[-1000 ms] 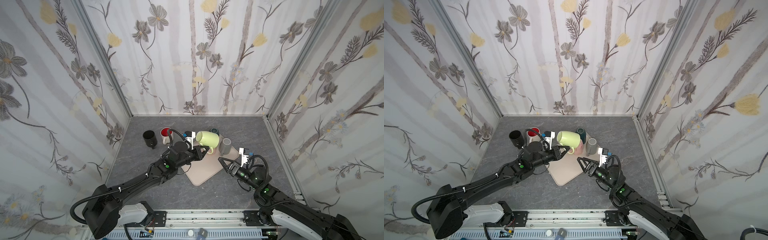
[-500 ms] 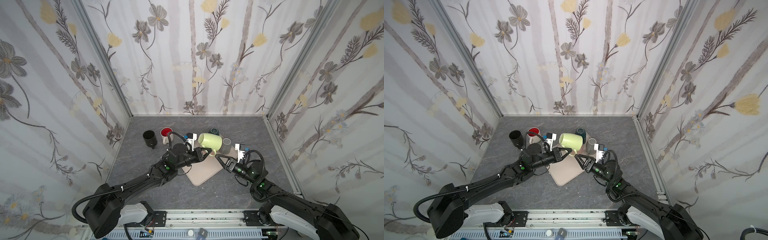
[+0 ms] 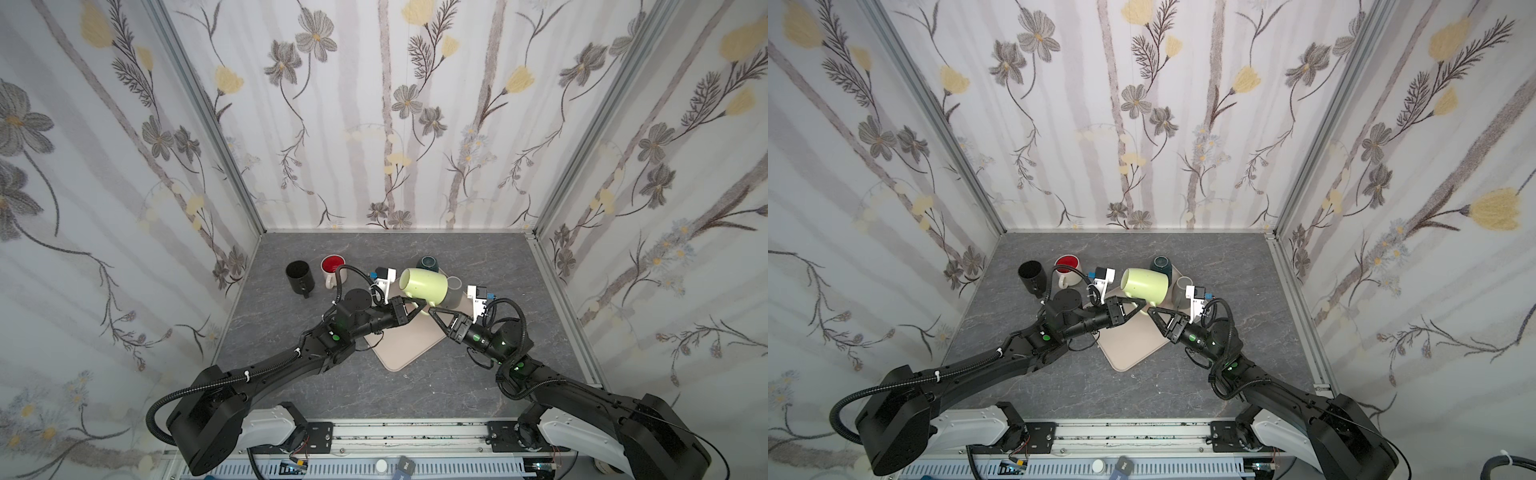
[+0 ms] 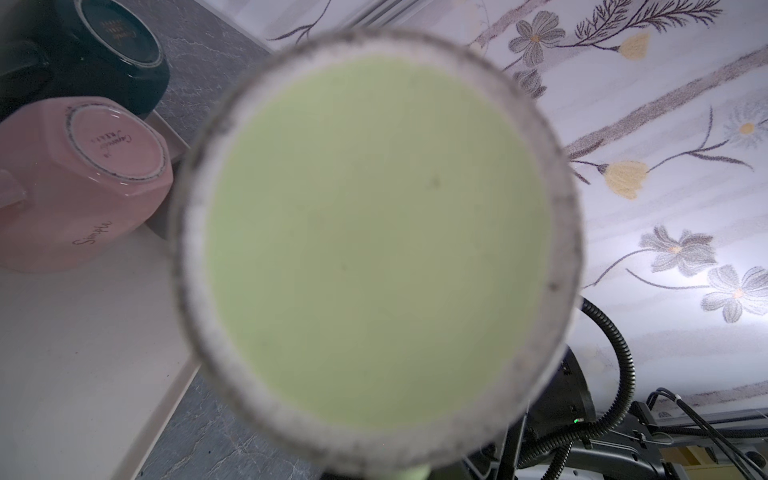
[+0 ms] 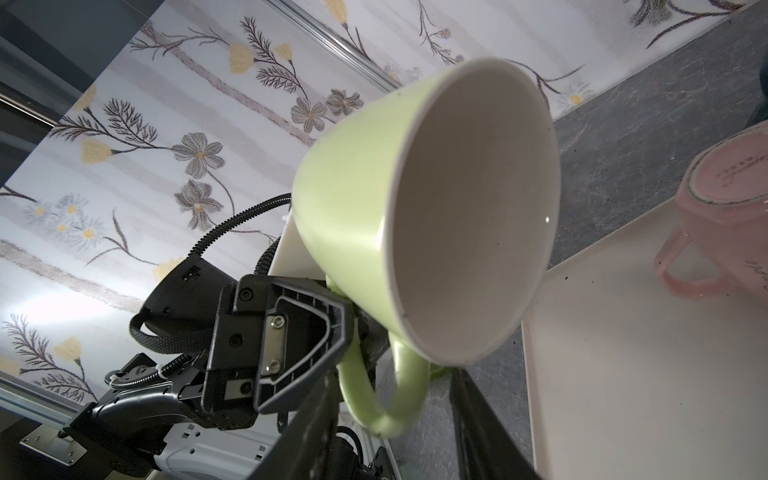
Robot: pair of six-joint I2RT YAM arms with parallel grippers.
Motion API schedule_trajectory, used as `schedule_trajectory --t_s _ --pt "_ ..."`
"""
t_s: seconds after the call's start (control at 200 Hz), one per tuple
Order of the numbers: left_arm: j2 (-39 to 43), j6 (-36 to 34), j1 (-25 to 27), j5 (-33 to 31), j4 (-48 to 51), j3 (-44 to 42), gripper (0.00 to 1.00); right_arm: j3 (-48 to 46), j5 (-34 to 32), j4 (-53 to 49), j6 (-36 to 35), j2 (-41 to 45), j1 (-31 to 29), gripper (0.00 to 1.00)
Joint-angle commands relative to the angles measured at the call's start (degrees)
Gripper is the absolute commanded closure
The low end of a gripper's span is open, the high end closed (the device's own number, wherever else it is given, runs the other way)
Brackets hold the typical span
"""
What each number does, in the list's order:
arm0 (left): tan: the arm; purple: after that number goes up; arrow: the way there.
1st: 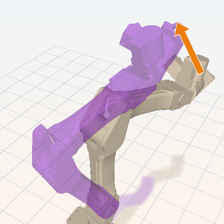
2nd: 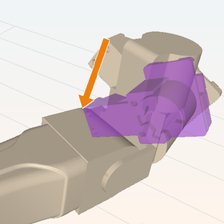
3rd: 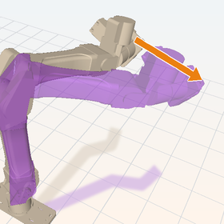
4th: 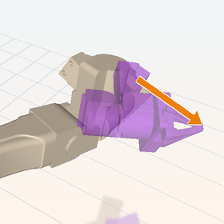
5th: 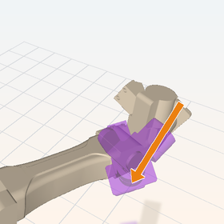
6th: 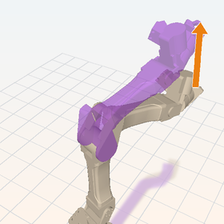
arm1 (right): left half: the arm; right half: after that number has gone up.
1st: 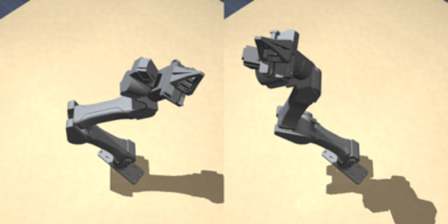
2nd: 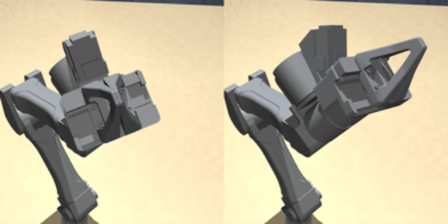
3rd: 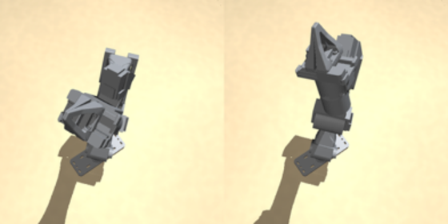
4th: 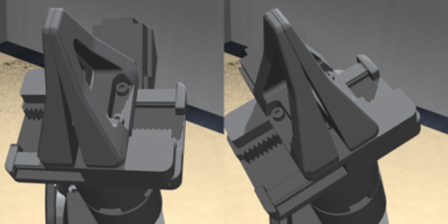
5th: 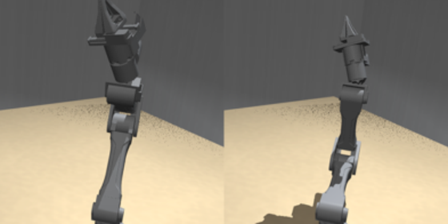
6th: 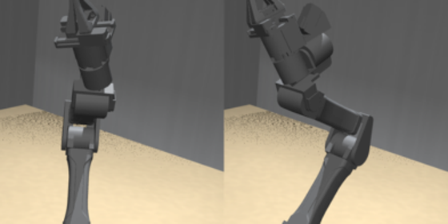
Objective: Turn the mug right side up
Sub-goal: 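Close the right gripper on the light-green mug's handle beside the left gripper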
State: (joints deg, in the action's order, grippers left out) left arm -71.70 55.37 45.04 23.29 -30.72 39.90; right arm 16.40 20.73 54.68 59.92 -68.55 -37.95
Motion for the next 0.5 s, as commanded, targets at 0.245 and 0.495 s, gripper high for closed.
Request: schedule_trajectory --t_s 0.245,0.495 --pt "-2.0 0.5 0.0 1.4 -12.4 -1.1 1.00 0.7 1.0 3.7 0.5 -1.0 0.9 0.58" --pt "-3.5 1.2 0.4 2.7 -13.7 -0.9 1.00 0.7 1.7 4.8 0.4 -1.5 1.6 0.61"
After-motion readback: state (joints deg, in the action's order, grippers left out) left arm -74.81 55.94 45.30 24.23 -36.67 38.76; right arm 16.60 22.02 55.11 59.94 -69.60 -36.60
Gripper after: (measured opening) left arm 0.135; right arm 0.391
